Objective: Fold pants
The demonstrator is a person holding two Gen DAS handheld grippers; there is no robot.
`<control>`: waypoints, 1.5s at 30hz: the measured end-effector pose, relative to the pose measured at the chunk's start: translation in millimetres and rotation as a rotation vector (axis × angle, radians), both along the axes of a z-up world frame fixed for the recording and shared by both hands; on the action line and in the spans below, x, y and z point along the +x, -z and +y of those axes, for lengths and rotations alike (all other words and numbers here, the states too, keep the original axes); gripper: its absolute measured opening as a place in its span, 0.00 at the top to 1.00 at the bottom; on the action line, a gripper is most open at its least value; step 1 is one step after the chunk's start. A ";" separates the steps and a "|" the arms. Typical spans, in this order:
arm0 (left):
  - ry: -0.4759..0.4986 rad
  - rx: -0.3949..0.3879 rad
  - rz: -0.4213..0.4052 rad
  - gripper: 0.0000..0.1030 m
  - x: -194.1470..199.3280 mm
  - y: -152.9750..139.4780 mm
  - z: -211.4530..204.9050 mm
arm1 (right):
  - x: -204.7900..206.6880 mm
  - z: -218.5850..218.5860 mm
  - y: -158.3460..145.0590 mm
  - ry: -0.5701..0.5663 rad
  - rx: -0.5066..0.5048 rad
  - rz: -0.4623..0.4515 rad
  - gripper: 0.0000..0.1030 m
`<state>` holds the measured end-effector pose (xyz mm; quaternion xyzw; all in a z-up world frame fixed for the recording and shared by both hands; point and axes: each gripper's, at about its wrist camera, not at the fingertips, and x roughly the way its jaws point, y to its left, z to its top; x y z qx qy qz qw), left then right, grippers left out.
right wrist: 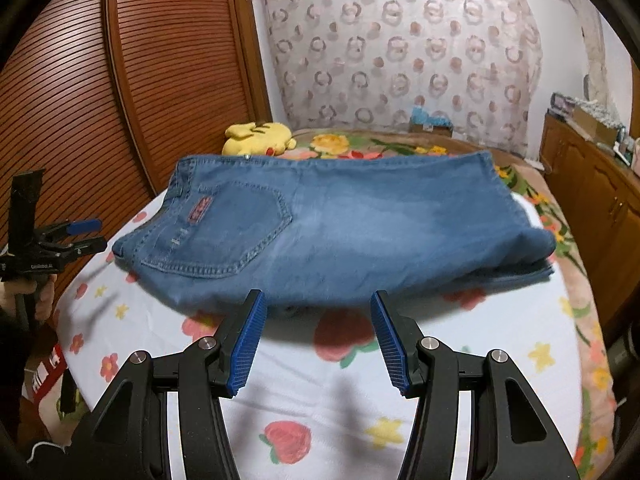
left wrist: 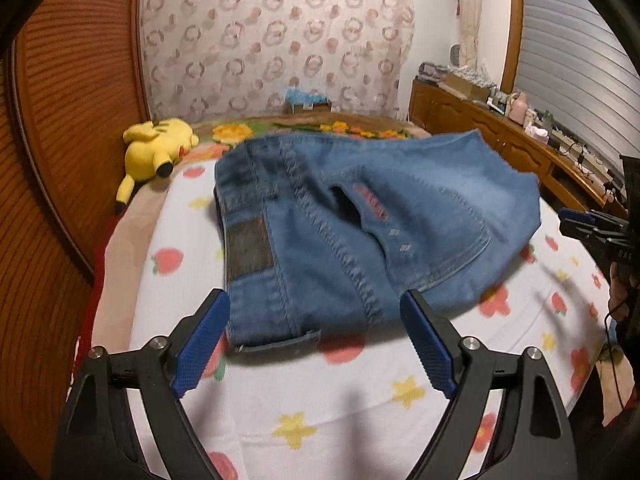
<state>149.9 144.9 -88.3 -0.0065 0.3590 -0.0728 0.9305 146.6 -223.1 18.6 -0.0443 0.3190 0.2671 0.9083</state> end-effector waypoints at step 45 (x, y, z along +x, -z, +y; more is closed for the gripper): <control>-0.006 0.070 -0.060 0.98 -8.6 -55.1 2.9 | 30.0 42.0 -30.9 -0.152 -0.090 -0.019 0.98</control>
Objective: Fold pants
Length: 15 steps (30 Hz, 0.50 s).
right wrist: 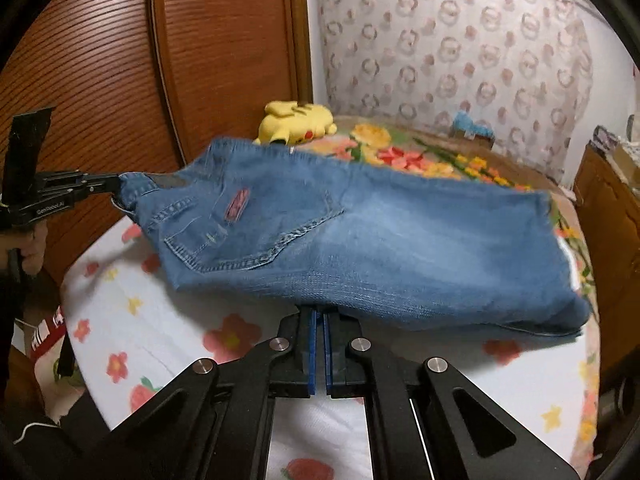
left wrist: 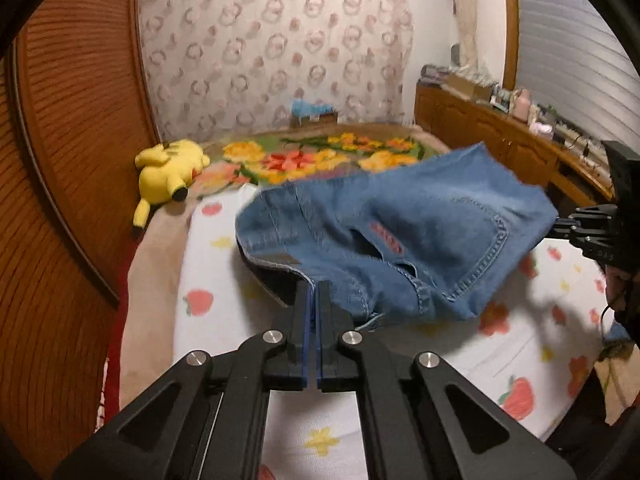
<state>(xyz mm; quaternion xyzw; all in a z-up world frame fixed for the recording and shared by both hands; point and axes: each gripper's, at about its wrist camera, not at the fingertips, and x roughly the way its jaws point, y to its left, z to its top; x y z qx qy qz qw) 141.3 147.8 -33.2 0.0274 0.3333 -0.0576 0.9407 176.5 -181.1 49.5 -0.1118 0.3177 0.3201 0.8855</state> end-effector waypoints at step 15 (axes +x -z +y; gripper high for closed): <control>-0.031 -0.023 -0.101 0.98 -38.8 -41.5 22.0 | -66.9 -17.5 -27.4 -0.058 0.042 -0.073 0.98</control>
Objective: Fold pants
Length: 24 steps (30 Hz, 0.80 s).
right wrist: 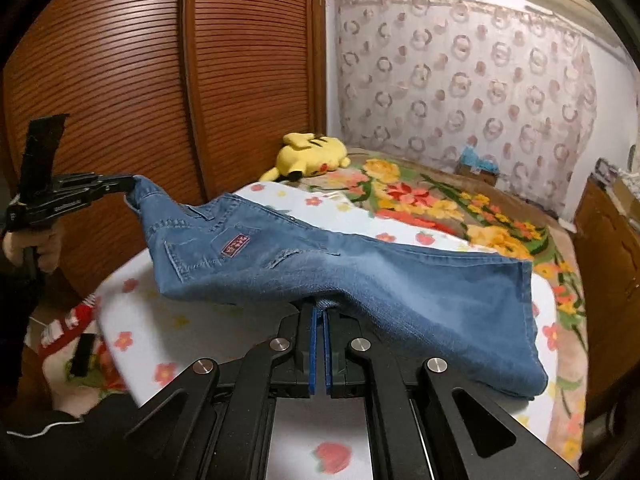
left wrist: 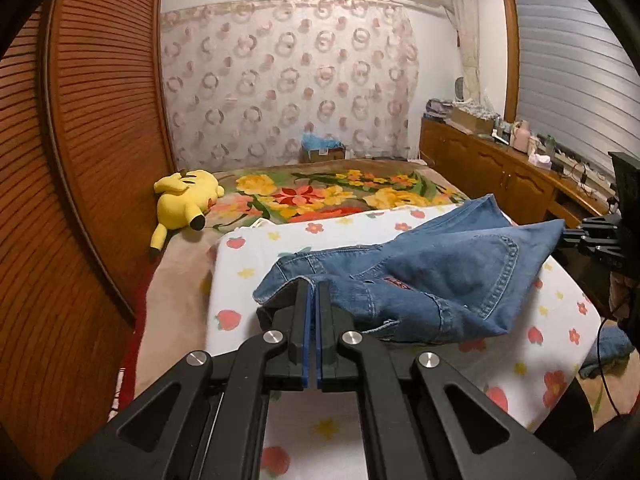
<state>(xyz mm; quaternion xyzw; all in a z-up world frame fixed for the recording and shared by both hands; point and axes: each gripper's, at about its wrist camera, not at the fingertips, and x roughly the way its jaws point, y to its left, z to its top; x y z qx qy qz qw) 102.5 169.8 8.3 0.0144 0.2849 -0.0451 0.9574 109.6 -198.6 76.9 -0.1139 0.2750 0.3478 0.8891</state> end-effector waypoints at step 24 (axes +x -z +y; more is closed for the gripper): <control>0.006 0.001 0.079 0.96 -40.3 40.0 -8.4 | -17.9 -17.6 40.3 -0.036 0.018 0.158 0.97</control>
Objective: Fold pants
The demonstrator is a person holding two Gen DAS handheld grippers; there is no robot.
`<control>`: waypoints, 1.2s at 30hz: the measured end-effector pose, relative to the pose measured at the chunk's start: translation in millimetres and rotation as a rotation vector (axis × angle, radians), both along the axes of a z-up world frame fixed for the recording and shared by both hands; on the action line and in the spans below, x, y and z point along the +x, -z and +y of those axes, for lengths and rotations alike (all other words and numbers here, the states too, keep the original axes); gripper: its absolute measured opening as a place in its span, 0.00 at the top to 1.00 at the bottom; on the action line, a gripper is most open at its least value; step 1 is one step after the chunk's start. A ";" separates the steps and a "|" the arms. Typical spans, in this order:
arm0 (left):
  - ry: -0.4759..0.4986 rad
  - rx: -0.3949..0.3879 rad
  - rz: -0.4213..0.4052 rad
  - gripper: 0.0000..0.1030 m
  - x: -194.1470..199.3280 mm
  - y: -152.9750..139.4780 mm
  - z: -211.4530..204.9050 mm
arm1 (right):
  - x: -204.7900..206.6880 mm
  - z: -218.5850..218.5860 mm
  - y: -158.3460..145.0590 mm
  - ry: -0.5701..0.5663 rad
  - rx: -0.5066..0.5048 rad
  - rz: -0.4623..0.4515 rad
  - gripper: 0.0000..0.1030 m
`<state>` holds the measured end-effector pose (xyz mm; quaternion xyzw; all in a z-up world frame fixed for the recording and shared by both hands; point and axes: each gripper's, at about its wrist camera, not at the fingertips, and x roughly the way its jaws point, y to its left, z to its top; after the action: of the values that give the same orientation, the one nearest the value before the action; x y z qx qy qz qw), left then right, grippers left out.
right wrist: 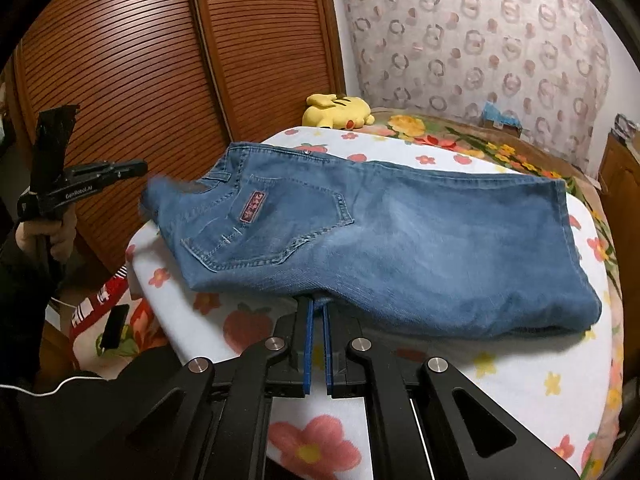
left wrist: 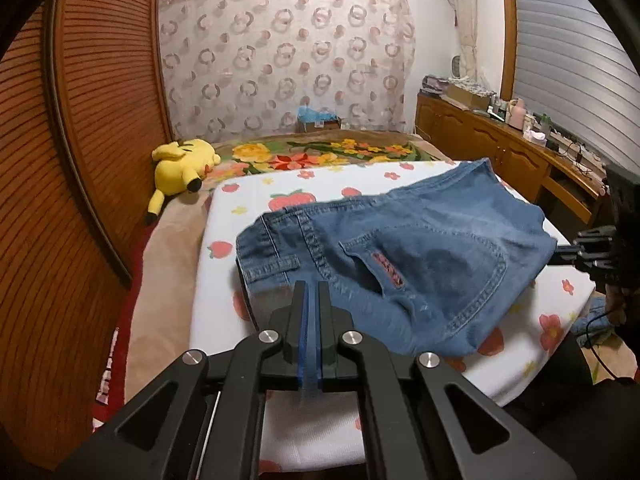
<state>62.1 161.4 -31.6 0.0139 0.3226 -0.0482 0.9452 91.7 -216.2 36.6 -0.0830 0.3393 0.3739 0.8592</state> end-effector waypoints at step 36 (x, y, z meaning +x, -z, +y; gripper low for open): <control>0.155 -0.073 0.031 0.23 60.7 43.0 -99.4 | 20.1 -52.7 25.7 0.319 0.016 -0.044 0.61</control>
<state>122.8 61.9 -74.6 0.0039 0.3333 -0.1333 0.9333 111.8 -268.9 10.9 -0.0292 0.3262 0.2336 0.9155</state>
